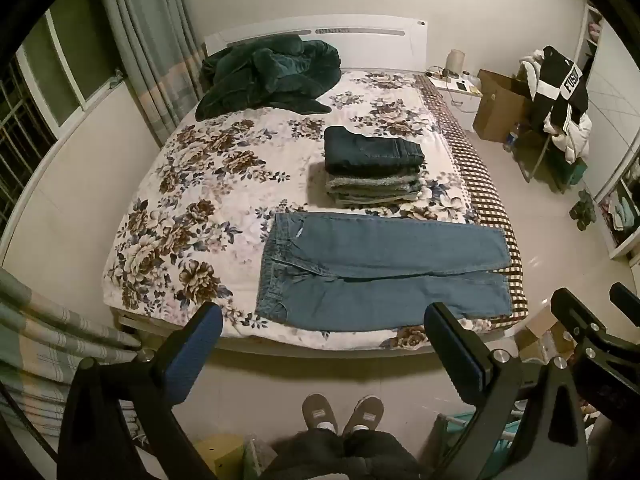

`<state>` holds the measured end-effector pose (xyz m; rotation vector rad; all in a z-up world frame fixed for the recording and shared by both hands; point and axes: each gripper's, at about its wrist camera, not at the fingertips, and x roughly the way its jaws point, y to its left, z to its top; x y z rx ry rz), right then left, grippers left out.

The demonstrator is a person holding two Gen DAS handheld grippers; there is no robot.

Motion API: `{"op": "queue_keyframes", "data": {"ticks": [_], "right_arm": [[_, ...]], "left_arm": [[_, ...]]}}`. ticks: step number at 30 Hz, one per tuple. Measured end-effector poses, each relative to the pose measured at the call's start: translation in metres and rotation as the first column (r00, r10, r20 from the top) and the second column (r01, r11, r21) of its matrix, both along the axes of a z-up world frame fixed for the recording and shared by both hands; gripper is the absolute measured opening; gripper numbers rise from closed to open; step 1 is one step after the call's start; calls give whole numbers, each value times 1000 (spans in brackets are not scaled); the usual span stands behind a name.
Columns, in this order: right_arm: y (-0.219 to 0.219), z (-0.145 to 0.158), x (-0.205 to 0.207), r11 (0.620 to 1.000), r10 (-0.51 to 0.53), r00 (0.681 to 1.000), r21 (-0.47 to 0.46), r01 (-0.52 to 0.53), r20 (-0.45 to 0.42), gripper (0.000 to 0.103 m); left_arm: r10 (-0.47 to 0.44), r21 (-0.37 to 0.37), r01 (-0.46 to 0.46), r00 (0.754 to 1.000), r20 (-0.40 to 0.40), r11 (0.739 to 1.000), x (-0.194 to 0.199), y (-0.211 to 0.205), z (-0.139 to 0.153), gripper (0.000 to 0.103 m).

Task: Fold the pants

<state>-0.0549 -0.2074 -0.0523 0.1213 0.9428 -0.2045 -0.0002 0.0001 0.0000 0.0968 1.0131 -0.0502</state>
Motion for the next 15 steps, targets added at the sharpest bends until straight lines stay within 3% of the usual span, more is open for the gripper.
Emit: {"op": "queue_keyframes", "data": {"ticks": [15], "right_arm": [[2, 3, 1, 1000, -1, 1000, 0, 1, 2, 103]], "left_arm": [[-2, -5, 2, 1000, -1, 1000, 0, 0, 0, 103]]}}
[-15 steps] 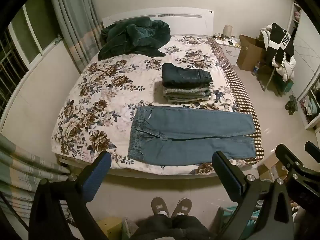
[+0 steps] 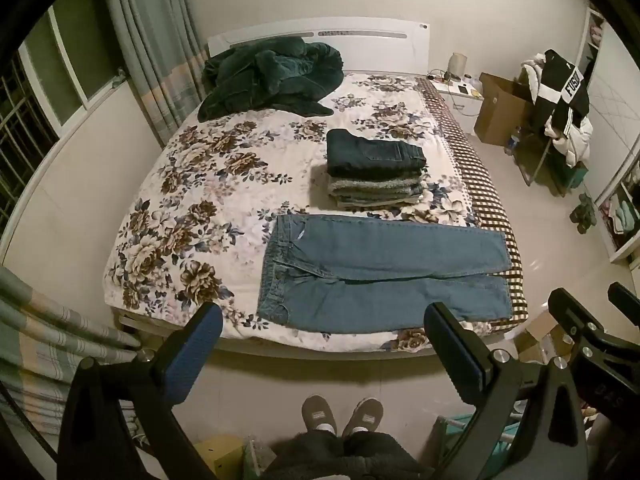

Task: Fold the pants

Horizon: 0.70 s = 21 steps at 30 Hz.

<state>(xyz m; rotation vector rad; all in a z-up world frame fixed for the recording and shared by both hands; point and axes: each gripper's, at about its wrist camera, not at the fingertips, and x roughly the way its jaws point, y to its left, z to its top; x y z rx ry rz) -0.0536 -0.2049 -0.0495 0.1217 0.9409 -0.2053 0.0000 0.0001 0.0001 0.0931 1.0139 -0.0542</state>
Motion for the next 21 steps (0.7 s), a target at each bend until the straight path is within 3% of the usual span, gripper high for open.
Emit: {"op": "queue_keyframes", "data": {"ticks": [21], "right_arm": [[1, 3, 0, 1000, 1, 1000, -2, -1, 1, 103]], "left_arm": [[1, -4, -1, 1000, 7, 1000, 0, 0, 0, 103]]}}
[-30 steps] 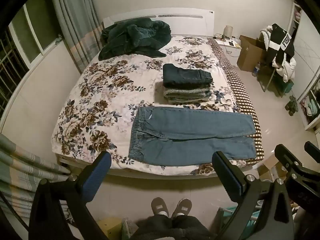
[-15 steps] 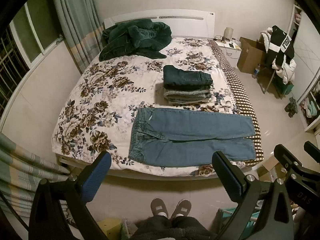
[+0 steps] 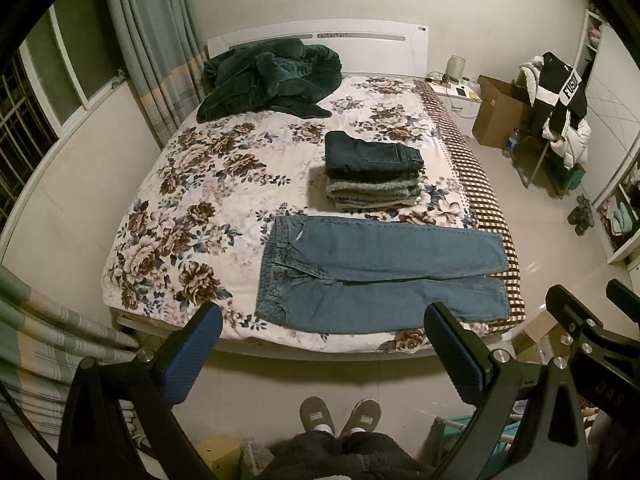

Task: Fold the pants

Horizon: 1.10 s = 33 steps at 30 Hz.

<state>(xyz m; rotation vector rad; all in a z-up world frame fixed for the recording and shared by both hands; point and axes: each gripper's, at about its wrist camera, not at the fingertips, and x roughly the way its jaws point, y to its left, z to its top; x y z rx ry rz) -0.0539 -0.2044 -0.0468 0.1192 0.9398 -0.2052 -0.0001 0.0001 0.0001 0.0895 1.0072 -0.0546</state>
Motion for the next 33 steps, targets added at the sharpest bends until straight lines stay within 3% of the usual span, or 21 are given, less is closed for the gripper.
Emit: {"op": "queue_keyframes", "data": {"ticks": [33], "right_arm": [[-4, 2, -2, 1000, 0, 1000, 0, 0, 2, 103]], "left_arm": [[0, -5, 0, 1000, 6, 1000, 0, 0, 0, 103]]}}
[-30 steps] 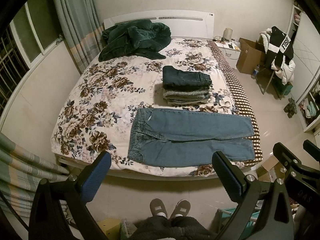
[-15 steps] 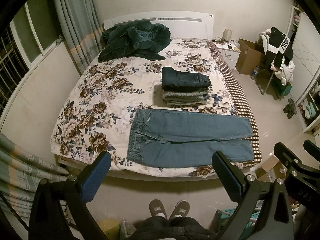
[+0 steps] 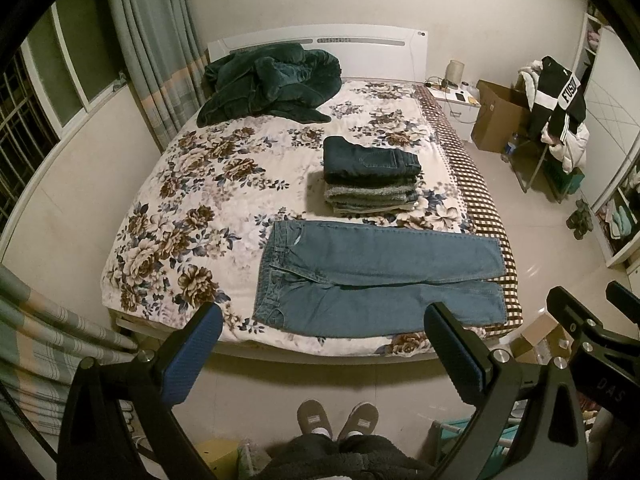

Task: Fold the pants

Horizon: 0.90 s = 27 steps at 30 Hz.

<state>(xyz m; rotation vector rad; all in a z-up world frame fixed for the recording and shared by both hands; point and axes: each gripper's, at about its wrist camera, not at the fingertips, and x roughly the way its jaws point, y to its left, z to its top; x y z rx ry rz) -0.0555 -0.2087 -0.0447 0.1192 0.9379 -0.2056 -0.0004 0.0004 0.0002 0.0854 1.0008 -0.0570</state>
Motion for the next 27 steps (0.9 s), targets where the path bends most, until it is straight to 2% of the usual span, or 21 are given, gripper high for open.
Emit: {"op": "queue_keyframes", "data": {"ticks": [22, 26, 27], "right_arm": [[-3, -1, 2, 1000, 3, 1000, 10, -3, -7, 103], [-11, -13, 2, 1000, -6, 1000, 22, 7, -20, 103], [-15, -17, 4, 1000, -12, 1000, 22, 13, -24, 103]], "left_arm": [[2, -3, -2, 1000, 1, 1000, 1, 0, 0, 103], [28, 11, -28, 999, 18, 1000, 4, 1, -2, 103], [43, 24, -44, 999, 22, 999, 16, -2, -6, 103]]}}
